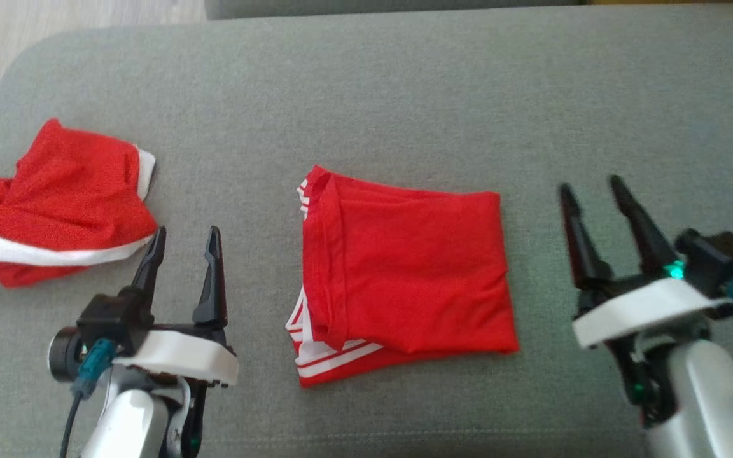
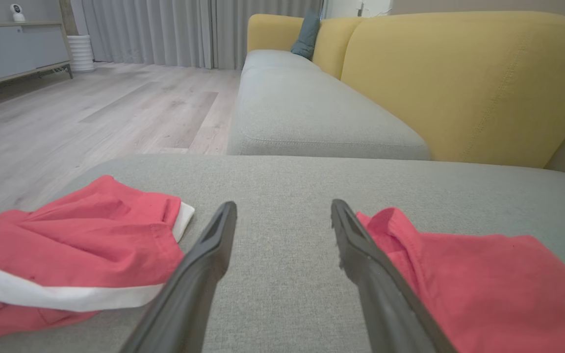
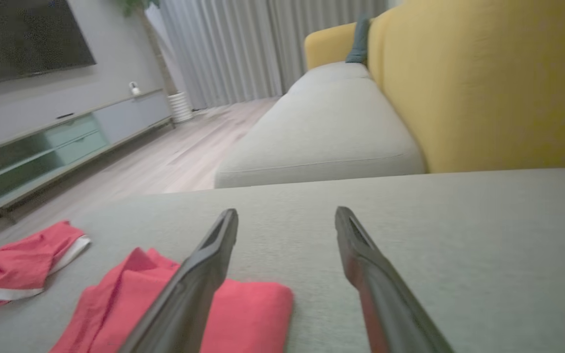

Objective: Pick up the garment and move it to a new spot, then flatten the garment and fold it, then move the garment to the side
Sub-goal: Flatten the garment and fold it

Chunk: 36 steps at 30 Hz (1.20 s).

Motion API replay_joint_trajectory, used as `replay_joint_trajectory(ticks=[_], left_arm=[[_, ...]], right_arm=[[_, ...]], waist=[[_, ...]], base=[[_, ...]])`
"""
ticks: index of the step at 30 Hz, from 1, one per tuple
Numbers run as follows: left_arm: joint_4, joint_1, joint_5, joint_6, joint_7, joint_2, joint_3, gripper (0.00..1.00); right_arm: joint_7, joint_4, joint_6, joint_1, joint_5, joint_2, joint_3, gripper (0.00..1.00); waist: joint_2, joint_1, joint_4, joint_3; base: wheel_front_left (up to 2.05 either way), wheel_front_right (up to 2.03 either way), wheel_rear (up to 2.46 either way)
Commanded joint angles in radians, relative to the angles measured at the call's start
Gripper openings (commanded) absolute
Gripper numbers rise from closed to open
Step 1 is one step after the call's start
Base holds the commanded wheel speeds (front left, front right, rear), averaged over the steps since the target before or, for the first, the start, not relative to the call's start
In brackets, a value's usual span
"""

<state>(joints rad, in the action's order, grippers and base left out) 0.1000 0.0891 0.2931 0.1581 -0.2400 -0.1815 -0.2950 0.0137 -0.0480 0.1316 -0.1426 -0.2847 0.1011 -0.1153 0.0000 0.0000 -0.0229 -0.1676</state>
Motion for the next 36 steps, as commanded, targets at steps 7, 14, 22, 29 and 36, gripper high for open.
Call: replay_joint_trajectory(ticks=[7, 14, 22, 29, 36], left_arm=[[-0.048, -0.001, 0.002, 0.008, 0.013, -0.039, 0.033, 1.00], [-0.056, -0.044, 0.008, 0.013, 0.026, -0.054, 0.028, 1.00], [-0.064, -0.078, 0.015, 0.023, 0.034, -0.061, 0.026, 1.00], [-0.081, -0.084, 0.015, 0.034, 0.042, -0.067, 0.024, 1.00], [-0.089, -0.080, 0.017, 0.040, 0.044, -0.069, 0.024, 1.00]], right_arm=[[0.049, 0.124, -0.001, 0.083, 0.036, -0.007, 0.067, 1.00], [0.079, 0.170, -0.001, 0.156, 0.040, -0.018, 0.080, 1.00], [0.098, 0.194, -0.001, 0.201, 0.039, -0.027, 0.085, 1.00], [0.111, 0.208, -0.001, 0.210, 0.042, -0.030, 0.090, 1.00], [0.117, 0.212, -0.001, 0.208, 0.044, -0.031, 0.092, 1.00]], waist=[[0.0000, 0.0000, 0.027, 0.054], [0.0000, 0.0000, 0.040, 0.106], [0.0000, 0.0000, 0.044, 0.140], [0.0000, 0.0000, 0.043, 0.140], [0.0000, 0.0000, 0.038, 0.135]], base=[[0.00, 0.00, 0.00], [0.00, 0.00, 0.00], [0.00, 0.00, 0.00], [0.00, 0.00, 0.00], [0.00, 0.00, 0.00]])
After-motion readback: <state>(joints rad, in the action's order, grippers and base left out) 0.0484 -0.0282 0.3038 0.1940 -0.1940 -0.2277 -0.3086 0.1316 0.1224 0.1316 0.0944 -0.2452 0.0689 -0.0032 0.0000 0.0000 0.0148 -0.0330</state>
